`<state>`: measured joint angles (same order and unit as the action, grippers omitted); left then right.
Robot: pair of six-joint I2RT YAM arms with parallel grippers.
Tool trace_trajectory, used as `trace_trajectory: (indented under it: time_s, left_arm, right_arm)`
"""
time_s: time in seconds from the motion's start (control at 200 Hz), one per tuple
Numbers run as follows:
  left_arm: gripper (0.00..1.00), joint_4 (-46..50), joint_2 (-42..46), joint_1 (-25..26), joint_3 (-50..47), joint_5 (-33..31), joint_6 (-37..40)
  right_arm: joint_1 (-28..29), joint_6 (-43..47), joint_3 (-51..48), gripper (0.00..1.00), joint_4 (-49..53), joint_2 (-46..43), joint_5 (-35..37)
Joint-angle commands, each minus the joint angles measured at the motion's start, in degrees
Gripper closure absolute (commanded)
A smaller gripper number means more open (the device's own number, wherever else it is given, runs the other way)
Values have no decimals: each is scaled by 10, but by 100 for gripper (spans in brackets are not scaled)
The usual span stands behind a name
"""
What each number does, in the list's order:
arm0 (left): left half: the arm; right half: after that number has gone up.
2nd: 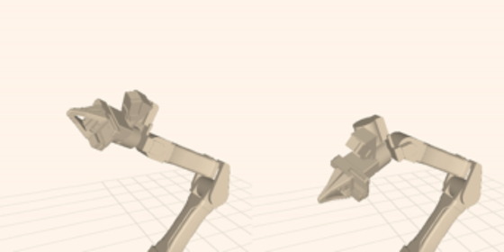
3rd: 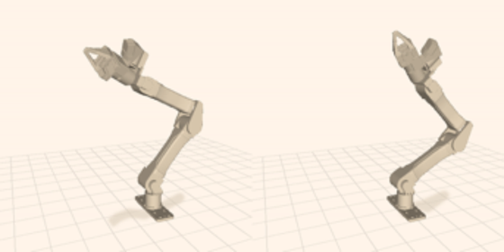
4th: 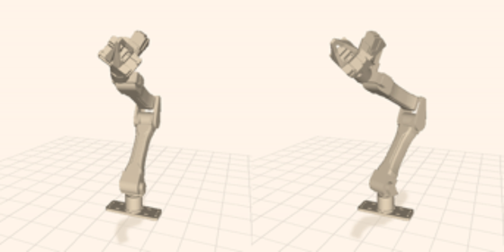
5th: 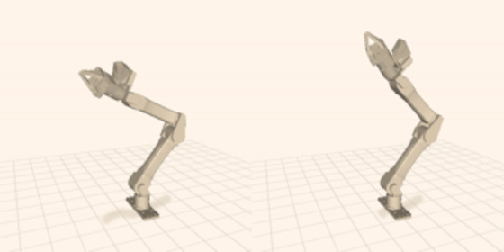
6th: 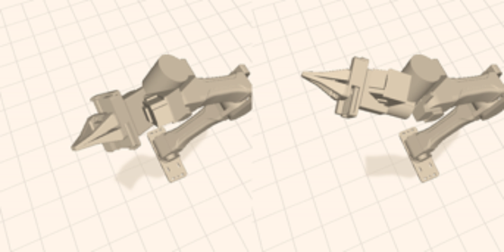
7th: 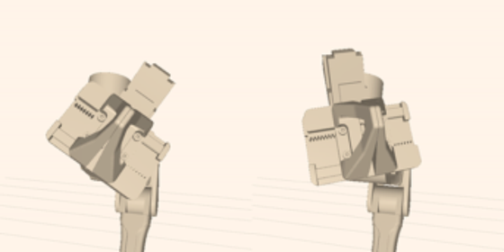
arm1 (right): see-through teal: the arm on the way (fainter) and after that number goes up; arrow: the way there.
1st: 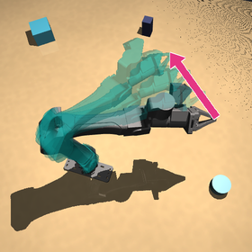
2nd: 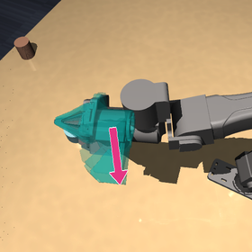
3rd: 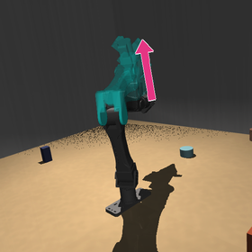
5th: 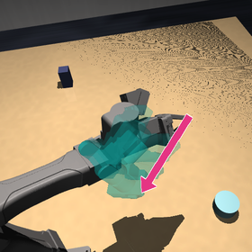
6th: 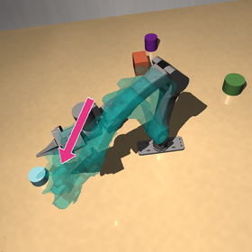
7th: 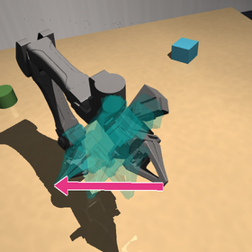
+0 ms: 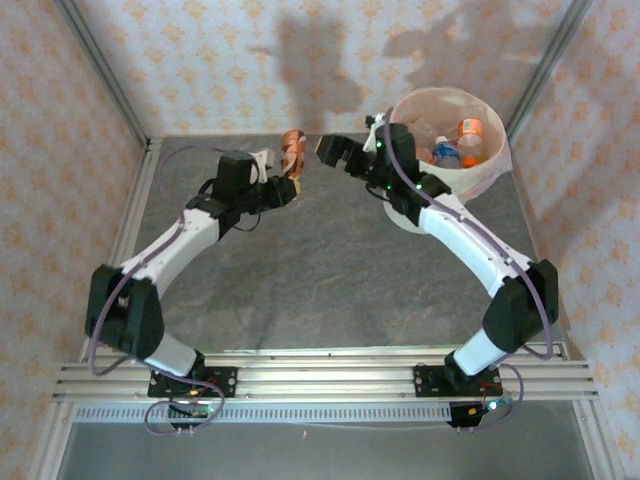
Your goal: Put the plastic bottles in the bin
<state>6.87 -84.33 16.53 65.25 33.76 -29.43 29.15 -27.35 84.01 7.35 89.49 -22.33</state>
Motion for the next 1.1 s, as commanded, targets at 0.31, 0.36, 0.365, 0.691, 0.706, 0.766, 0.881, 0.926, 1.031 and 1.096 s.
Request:
trace_trajectory:
  time_s: [0.31, 0.36, 0.365, 0.691, 0.706, 0.766, 0.881, 0.926, 1.031, 1.096]
  left_arm:
    - [92, -94, 85, 21, 5, 229, 14]
    - [92, -93, 82, 29, 14, 242, 17]
    - [92, -92, 82, 30, 15, 243, 18]
    - [92, -109, 80, 44, 25, 269, 28]
    - [92, -109, 80, 45, 25, 270, 28]
    - [91, -108, 77, 46, 26, 276, 29]
    - [90, -105, 75, 50, 27, 282, 36]
    - [90, -99, 76, 50, 27, 278, 41]
    - [90, -102, 73, 50, 28, 279, 41]
    - [90, -100, 71, 50, 30, 280, 41]
  right_arm:
    - [-20, 83, 68, 1, 89, -41, -240]
    - [-20, 80, 68, 1, 81, -43, -256]
    - [-20, 78, 67, 1, 79, -44, -257]
    - [-32, 12, 85, 1, 75, -30, -192]
    - [-33, 6, 84, 0, 70, -30, -194]
    - [-35, -14, 74, 3, 40, -30, -204]
    - [-36, -58, 58, 28, -26, -24, -232]
    - [-35, -67, 55, 33, -43, -21, -248]
    - [-35, -61, 58, 39, -40, -16, -252]
    - [-36, -47, 61, 42, -23, -17, -246]
